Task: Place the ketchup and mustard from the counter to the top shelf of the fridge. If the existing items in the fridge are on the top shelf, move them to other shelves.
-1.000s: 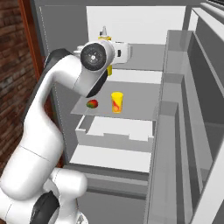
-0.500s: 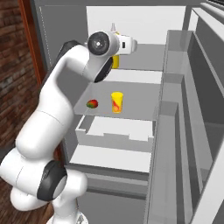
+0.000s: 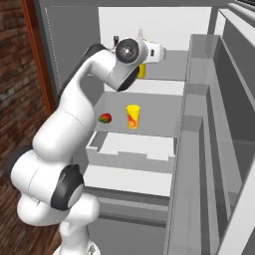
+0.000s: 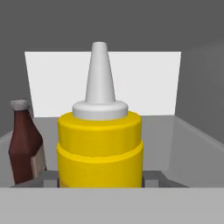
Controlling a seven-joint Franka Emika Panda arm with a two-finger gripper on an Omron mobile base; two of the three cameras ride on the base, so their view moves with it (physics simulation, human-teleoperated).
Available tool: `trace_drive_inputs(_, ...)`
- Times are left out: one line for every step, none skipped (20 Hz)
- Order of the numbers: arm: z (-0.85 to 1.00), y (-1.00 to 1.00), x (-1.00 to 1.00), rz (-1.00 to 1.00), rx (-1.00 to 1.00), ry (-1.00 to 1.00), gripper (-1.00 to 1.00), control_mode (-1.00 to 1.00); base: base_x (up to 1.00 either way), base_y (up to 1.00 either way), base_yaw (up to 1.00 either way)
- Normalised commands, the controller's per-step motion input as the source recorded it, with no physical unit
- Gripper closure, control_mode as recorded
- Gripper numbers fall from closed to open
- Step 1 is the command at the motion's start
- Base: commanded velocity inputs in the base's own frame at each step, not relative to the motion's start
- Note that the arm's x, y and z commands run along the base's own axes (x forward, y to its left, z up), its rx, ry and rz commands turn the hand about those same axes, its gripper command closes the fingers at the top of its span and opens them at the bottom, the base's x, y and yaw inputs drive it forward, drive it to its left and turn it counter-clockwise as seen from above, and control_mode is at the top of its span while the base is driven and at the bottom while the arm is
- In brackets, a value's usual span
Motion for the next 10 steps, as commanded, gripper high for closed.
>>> trace_drive_inputs(-0.14,-0.18,0.46,-0.01,0.00,0.00,1.00,-1.00,0.00,0.00,0.00)
trace_drive_inputs(-0.15,-0.17,0.48,-0.01,0.00,0.00,1.00,-1.00,0.00,0.00,0.00)
trace_drive_inputs(-0.15,-0.19,0.48,-0.01,0.00,0.00,1.00,-1.00,0.00,0.00,0.00)
trace_drive_inputs(-0.16,-0.20,0.46,-0.01,0.00,0.00,1.00,-1.00,0.00,0.00,0.00)
trace_drive_inputs(-0.19,-0.19,0.44,-0.01,0.01,0.00,1.00,-1.00,0.00,0.00,0.00)
trace_drive_inputs(-0.20,-0.19,0.44,-0.01,0.01,0.00,1.00,-1.00,0.00,0.00,0.00)
trace_drive_inputs(-0.19,-0.15,0.44,-0.01,0.01,0.00,1.00,-1.00,0.00,0.00,0.00)
trace_drive_inputs(-0.19,-0.09,0.48,-0.01,0.00,0.00,1.00,-1.00,0.00,0.00,0.00)
trace_drive_inputs(-0.18,-0.07,0.51,-0.01,0.00,0.00,1.00,-1.00,0.00,0.00,0.00)
trace_drive_inputs(-0.16,-0.05,0.51,-0.01,0.00,0.00,1.00,-1.00,0.00,0.00,0.00)
